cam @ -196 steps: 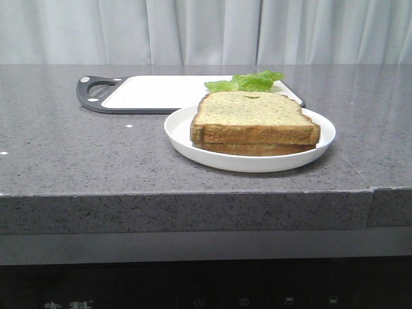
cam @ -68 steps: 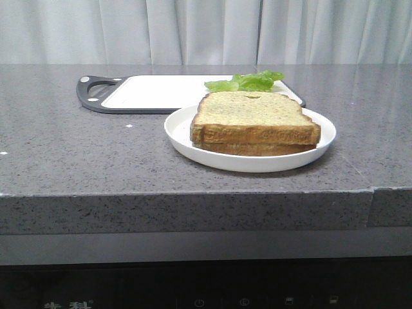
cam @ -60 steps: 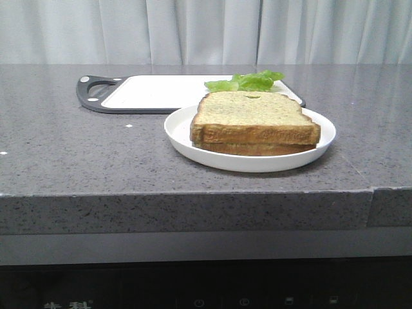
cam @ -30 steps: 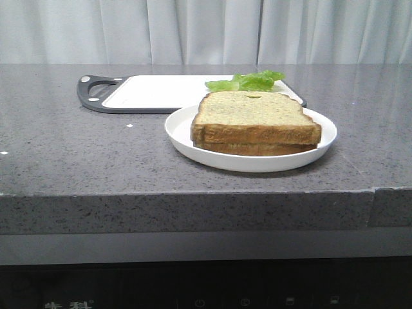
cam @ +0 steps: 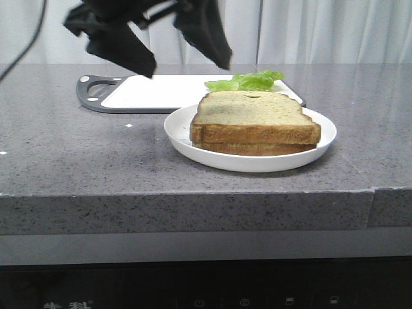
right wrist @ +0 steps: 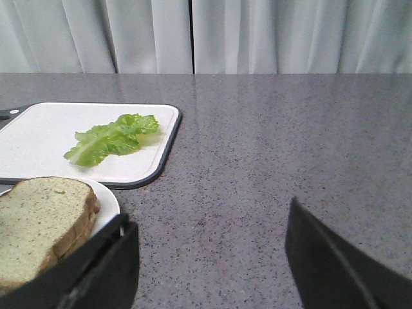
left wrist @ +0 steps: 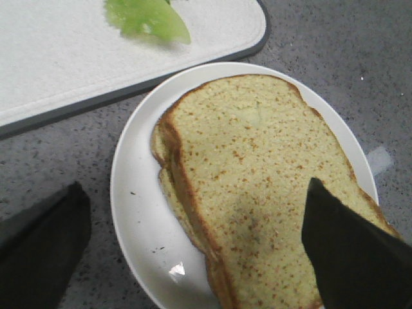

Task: Left arm grabs bread, right arm adds lettuce
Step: 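Lower the left gripper onto the top bread slice and grasp it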

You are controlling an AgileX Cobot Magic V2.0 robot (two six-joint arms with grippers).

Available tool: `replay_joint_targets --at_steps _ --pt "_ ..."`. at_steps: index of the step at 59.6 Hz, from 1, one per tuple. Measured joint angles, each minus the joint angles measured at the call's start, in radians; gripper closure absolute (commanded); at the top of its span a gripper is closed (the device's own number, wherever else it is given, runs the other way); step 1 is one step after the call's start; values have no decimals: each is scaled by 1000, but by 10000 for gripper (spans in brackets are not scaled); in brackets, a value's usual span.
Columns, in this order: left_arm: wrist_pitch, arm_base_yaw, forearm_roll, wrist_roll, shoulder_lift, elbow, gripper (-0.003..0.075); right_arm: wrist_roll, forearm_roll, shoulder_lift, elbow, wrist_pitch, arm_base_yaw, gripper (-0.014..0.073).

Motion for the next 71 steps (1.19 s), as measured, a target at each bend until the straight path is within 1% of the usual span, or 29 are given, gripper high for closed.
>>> replay_joint_targets --at_steps 10,24,29,32,35,46,55,58,63,71 --pt "5 -13 -14 0 69 -36 84 0 0 0 0 0 0 90" --pt "9 -13 -21 0 109 -39 84 0 0 0 0 0 0 90" --pt "11 -13 -23 0 111 -39 100 0 0 0 0 0 0 90" --pt "13 -13 -23 0 114 -39 136 0 0 0 0 0 0 90" --pt "15 -13 -25 0 119 -39 189 0 0 0 0 0 0 90" --pt "21 -17 -36 -2 132 -45 407 0 0 0 0 0 0 90" --pt "21 -18 -42 -2 133 -49 563 0 0 0 0 0 0 90" --pt "21 -18 -42 -2 133 -49 639 0 0 0 0 0 0 90" --pt "21 -18 -40 -2 133 -50 736 0 0 0 0 0 0 90" --pt "21 -18 -38 -2 133 -51 741 0 0 0 0 0 0 90"
